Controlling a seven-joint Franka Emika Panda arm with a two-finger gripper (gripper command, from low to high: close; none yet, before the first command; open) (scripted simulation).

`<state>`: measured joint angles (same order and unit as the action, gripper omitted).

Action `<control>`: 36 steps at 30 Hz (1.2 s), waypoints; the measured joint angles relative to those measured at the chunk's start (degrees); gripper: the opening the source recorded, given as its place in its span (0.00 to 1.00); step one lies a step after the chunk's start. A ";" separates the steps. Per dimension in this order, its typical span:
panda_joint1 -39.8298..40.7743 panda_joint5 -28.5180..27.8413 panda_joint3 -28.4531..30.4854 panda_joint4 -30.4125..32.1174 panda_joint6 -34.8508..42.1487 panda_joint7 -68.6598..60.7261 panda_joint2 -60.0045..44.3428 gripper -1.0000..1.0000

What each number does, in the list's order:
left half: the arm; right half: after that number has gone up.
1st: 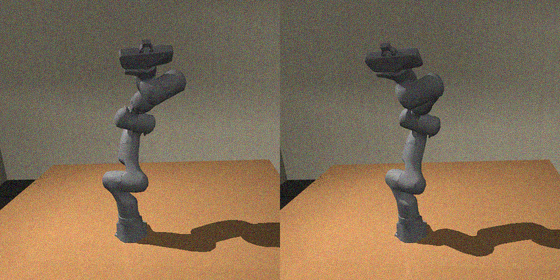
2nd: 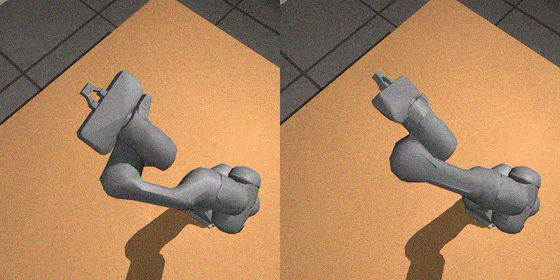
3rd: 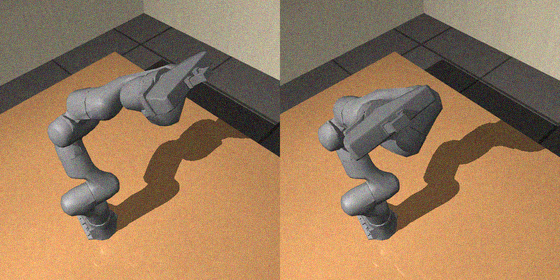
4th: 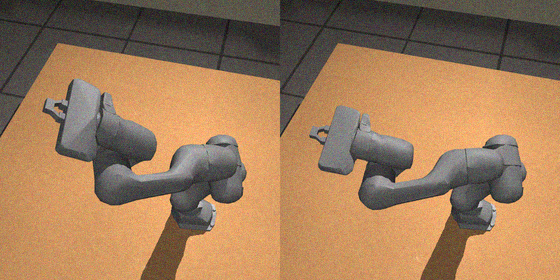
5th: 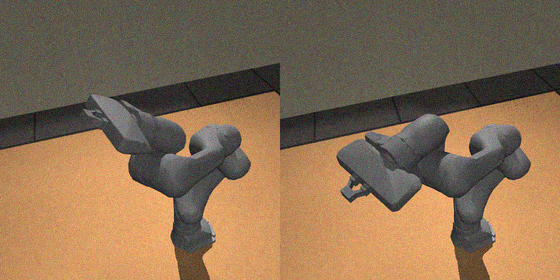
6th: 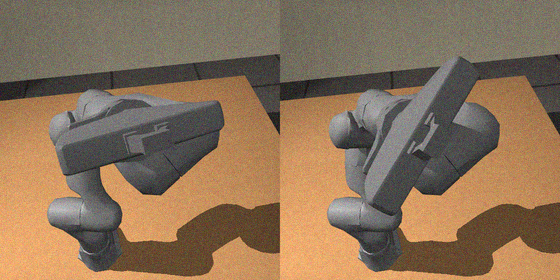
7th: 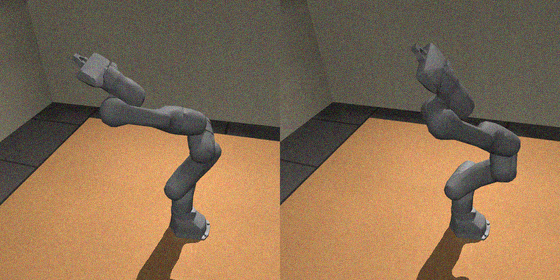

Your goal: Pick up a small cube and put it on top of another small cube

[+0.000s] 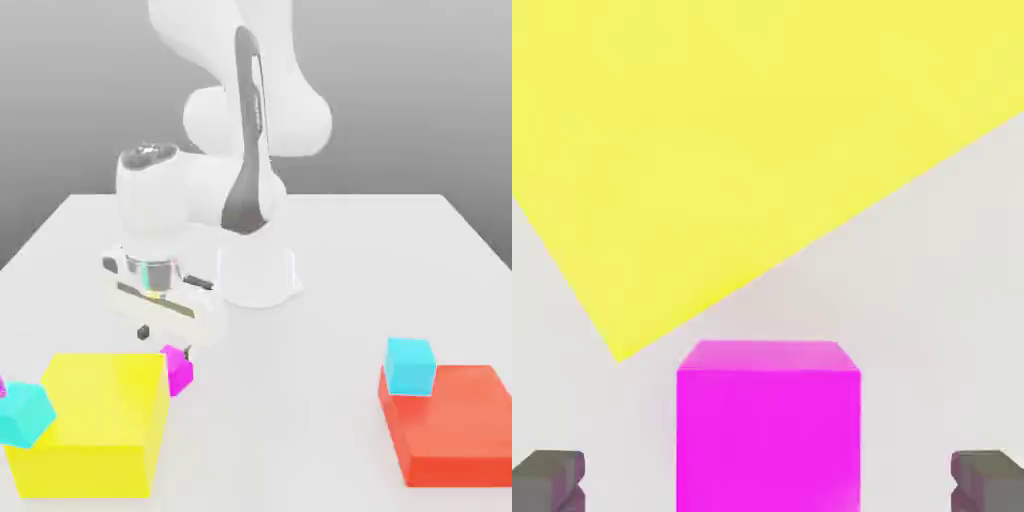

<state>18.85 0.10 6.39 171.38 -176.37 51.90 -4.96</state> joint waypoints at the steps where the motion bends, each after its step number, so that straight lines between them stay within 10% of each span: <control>1: 1.78 0.43 -1.85 -0.35 -1.71 -0.31 -2.05 0.50; 3: 4.78 0.17 -4.67 -1.05 -5.08 -0.23 -6.15 0.50; 4: 5.73 -0.01 -5.52 -1.31 -6.35 -0.15 -7.68 0.00; 21: 2.47 -2.77 -2.01 1.71 9.77 2.15 11.15 0.00; 36: -25.29 7.87 -26.42 -13.74 36.44 17.24 22.03 0.00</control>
<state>-6.44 7.98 -20.02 157.64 -139.93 69.14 17.07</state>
